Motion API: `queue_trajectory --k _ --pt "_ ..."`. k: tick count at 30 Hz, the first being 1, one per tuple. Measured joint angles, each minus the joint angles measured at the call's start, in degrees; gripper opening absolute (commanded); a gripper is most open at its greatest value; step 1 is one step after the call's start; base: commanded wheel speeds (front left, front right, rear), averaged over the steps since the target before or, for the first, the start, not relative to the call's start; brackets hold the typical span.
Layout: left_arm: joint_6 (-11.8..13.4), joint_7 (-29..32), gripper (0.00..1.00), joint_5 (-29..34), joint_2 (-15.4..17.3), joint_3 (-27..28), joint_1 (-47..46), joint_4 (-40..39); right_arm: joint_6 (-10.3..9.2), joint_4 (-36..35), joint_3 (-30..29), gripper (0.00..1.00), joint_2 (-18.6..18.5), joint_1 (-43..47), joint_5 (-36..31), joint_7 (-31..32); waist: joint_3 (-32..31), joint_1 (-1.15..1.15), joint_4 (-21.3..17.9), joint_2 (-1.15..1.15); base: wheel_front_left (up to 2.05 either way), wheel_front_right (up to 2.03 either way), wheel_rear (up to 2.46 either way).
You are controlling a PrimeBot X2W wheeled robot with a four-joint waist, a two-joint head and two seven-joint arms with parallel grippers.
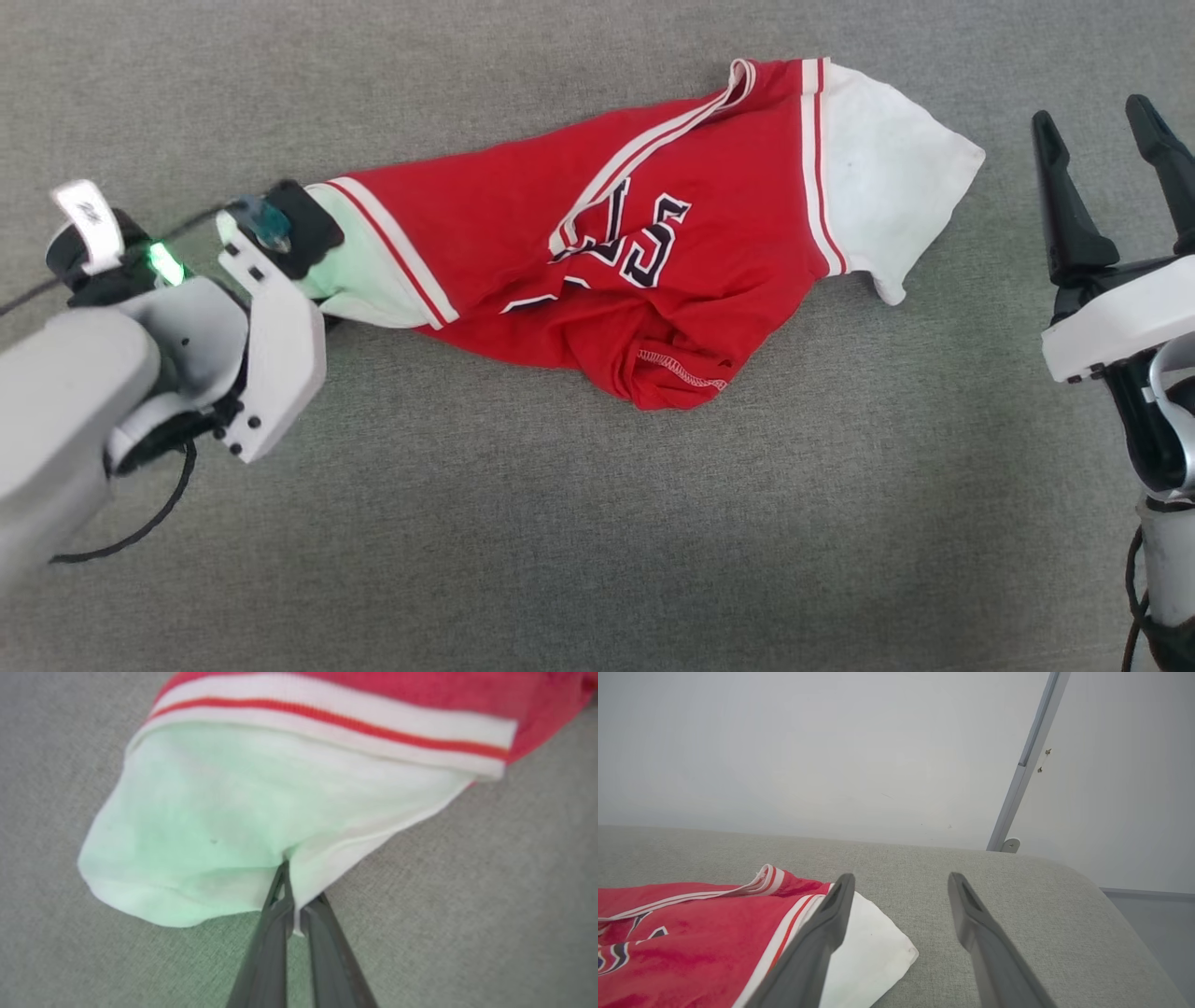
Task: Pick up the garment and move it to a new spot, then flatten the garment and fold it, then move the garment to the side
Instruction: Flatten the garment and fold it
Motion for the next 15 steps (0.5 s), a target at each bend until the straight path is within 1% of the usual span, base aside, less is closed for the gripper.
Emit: queue_trajectory --k 2,5,7,9,10,12,15 --pt "0.00 0.81 0.00 -2.85 0.36 1.22 -0.57 -1.09 0.00 0.03 0.15 1.00 0.14 0.07 -0.10 0.00 -0.31 0.00 0.10 0.00 0.00 0.00 0.00" --pt "0.12 2.90 0.00 -8.35 1.34 4.54 -2.64 -3.42 0.00 0.04 0.16 1.00 0.23 0.21 -0.09 0.01 -0.69 0.00 0.29 0.00 0.00 0.00 0.00" --pt "0.60 4.34 0.00 -12.02 2.21 6.98 -4.41 -4.75 0.00 0.02 0.16 1.00 0.23 0.50 -0.07 0.01 -0.77 0.00 0.34 0.00 0.00 0.00 0.00" --pt "1.92 5.21 0.00 -15.61 2.30 9.87 -6.69 -4.59 0.00 0.01 0.23 1.00 0.24 0.54 -0.03 0.01 -0.65 0.00 0.28 0.00 0.00 0.00 0.00" --pt "2.15 5.82 0.00 -16.72 2.25 10.70 -7.81 -3.77 0.00 0.02 0.34 1.00 0.25 0.53 0.05 0.01 -0.56 0.00 0.20 0.00 0.00 0.00 0.00" --pt "4.04 6.71 0.00 -19.00 1.60 12.56 -9.47 -0.37 0.00 0.11 0.71 1.00 0.35 0.37 0.11 -0.03 -0.30 0.00 -0.08 0.00 0.00 0.00 0.00" --pt "6.59 8.44 0.00 -21.47 -0.49 13.96 -10.87 6.92 0.00 0.40 1.87 1.00 1.15 -0.23 0.19 -0.27 0.18 0.00 -0.95 0.00 0.00 0.00 0.00"
